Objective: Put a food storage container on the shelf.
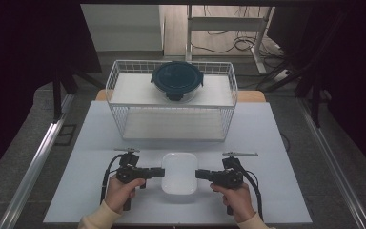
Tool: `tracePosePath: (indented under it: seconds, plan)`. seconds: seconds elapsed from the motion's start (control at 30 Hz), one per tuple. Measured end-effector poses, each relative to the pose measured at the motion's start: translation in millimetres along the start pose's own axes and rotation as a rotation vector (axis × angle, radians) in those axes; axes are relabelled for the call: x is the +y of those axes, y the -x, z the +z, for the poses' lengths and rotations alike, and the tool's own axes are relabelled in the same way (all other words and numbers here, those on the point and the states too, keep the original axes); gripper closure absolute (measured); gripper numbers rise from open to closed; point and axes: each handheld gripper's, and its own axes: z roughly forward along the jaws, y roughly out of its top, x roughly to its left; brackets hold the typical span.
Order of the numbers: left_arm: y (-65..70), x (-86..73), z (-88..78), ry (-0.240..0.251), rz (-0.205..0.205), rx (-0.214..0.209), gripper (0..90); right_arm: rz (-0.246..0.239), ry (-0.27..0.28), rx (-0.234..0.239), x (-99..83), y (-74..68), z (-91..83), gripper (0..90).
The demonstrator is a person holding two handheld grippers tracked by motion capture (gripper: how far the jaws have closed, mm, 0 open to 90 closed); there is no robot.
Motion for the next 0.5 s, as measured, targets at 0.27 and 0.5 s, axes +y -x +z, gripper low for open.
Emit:
tracePosePath:
  seconds: [0.27,0.5]
  plan:
    - [3.0,-0.6,-3.3,0.015,0.025,0.009,78.1,-0.04,0.012,0.004,0.7,-3.9,-1.9,80.0]
    - [13.3,1.4,-12.5,0.043,0.067,0.013,78.3,-0.082,0.04,0.015,3.2,-10.9,-8.2,80.1]
